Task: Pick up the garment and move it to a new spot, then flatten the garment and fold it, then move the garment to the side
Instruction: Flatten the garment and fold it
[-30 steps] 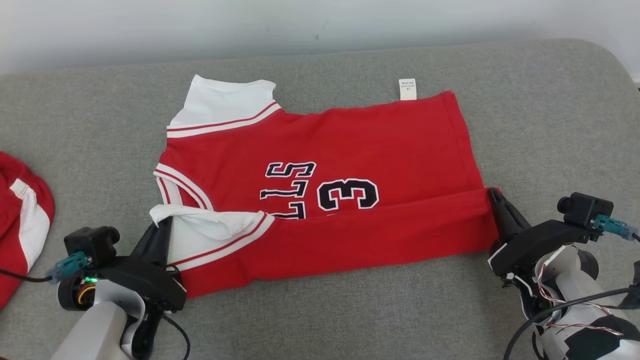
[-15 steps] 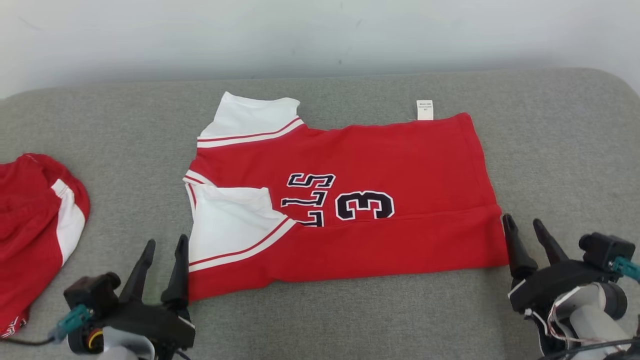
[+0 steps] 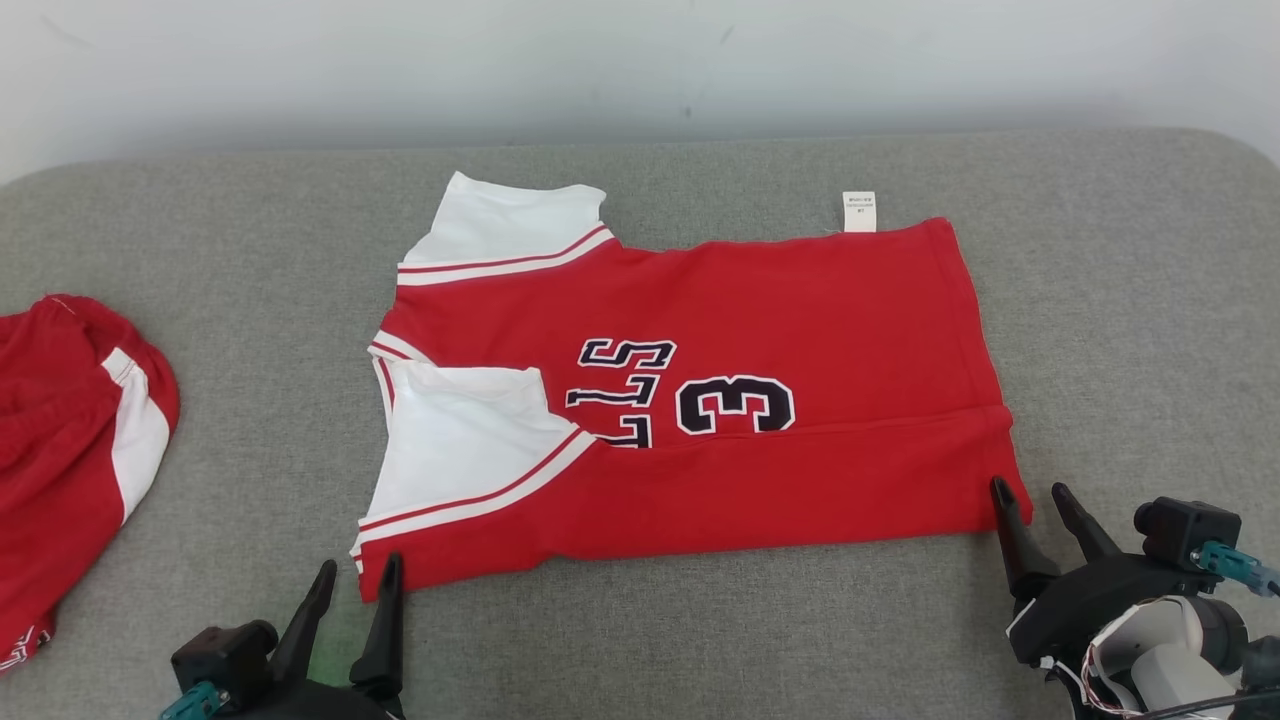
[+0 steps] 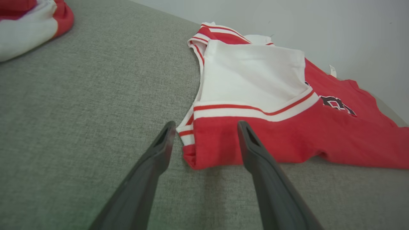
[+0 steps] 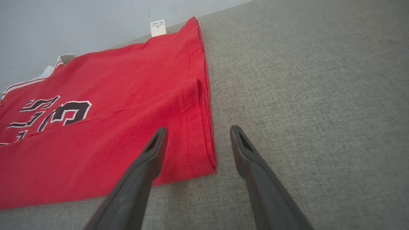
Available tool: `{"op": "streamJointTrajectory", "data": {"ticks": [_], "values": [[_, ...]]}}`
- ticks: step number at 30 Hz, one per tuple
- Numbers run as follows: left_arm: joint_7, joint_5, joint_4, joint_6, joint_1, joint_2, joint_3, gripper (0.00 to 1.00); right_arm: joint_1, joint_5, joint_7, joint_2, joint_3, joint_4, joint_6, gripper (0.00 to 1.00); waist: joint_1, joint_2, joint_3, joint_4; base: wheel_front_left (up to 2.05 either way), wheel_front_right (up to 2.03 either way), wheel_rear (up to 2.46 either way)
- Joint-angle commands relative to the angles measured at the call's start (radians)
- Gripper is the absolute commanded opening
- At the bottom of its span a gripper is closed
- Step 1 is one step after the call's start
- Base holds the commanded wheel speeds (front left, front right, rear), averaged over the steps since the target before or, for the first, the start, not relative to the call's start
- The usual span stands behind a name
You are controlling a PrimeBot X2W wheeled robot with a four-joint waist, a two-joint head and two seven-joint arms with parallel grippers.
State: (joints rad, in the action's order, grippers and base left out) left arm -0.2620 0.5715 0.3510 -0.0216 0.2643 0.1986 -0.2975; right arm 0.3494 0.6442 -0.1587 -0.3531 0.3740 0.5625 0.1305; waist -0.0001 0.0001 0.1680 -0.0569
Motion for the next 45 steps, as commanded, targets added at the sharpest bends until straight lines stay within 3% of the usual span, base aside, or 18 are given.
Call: {"op": "streamJointTrajectory", "data": {"ticks": [1, 8, 9, 10, 11, 12, 13, 14, 20, 28, 37, 45], "values": [[-0.004, -0.009, 0.011, -0.005, -0.006, 0.003, 0.002, 1.0, -0.005, -0.016, 0.001, 0.002, -0.002, 0.001, 0.0, 1.0, 0.0001, -0.0001, 0.005, -0.001, 0.0, 0.0, 0.0], [-0.004, -0.026, 0.077, 0.012, 0.026, -0.019, 0.019, 1.0, 0.006, -0.058, 0.026, 0.024, -0.014, 0.022, 0.0, 1.0, 0.0001, -0.0001, 0.021, -0.01, 0.0, 0.0, 0.0], [-0.004, -0.028, 0.086, 0.018, 0.026, -0.023, 0.022, 0.94, 0.007, -0.062, 0.034, 0.028, -0.014, 0.026, 0.0, 1.0, 0.0001, -0.0001, 0.022, -0.011, 0.0, 0.0, 0.0], [-0.004, -0.028, 0.096, 0.019, 0.027, -0.028, 0.023, 0.42, 0.009, -0.07, 0.041, 0.031, -0.01, 0.032, 0.0, 1.0, 0.0001, -0.0001, 0.022, -0.012, 0.0, 0.0, 0.0], [-0.004, -0.031, 0.104, 0.025, 0.031, -0.03, 0.025, 0.21, 0.012, -0.073, 0.044, 0.035, -0.008, 0.036, 0.0, 1.0, 0.0001, -0.0001, 0.023, -0.013, 0.0, 0.0, 0.0], [-0.003, -0.034, 0.112, 0.028, 0.036, -0.032, 0.028, 0.0, 0.017, -0.076, 0.049, 0.042, -0.008, 0.042, 0.0, 0.45, 0.0001, -0.0001, 0.024, -0.014, 0.0, 0.0, 0.0], [-0.002, -0.036, 0.12, 0.031, 0.038, -0.035, 0.03, 0.0, 0.02, -0.078, 0.052, 0.048, -0.008, 0.048, 0.0, 0.31, 0.0001, -0.0001, 0.024, -0.016, 0.0, 0.0, 0.0], [-0.002, -0.037, 0.126, 0.038, 0.038, -0.037, 0.031, 0.0, 0.025, -0.079, 0.047, 0.055, -0.008, 0.052, 0.0, 0.0, 0.0001, -0.0001, 0.023, -0.017, 0.0, 0.0, 0.0], [-0.002, -0.05, 0.155, 0.059, 0.019, -0.054, 0.053, 0.0, 0.015, -0.062, 0.019, 0.073, -0.009, 0.074, 0.0, 0.0, 0.0001, -0.0001, -0.01, -0.012, 0.0, 0.0, 0.0], [-0.003, -0.069, 0.104, 0.061, -0.06, -0.061, 0.085, 0.0, -0.065, -0.038, 0.013, 0.043, -0.046, 0.02, 0.0, 0.0, 0.0001, -0.0001, -0.064, -0.01, 0.0, 0.0, 0.0], [-0.002, -0.063, -0.064, 0.025, -0.236, -0.079, 0.097, 0.0, -0.242, -0.061, 0.103, 0.021, -0.152, -0.158, 0.0, 0.0, 0.0001, -0.0001, -0.085, -0.011, 0.0, 0.0, 0.0], [0.007, -0.045, -0.117, 0.011, -0.284, -0.091, 0.084, 0.0, -0.362, -0.084, 0.198, 0.069, -0.234, -0.301, 0.0, 0.0, 0.0001, -0.0001, -0.076, -0.004, 0.0, 0.0, 0.0]]}}
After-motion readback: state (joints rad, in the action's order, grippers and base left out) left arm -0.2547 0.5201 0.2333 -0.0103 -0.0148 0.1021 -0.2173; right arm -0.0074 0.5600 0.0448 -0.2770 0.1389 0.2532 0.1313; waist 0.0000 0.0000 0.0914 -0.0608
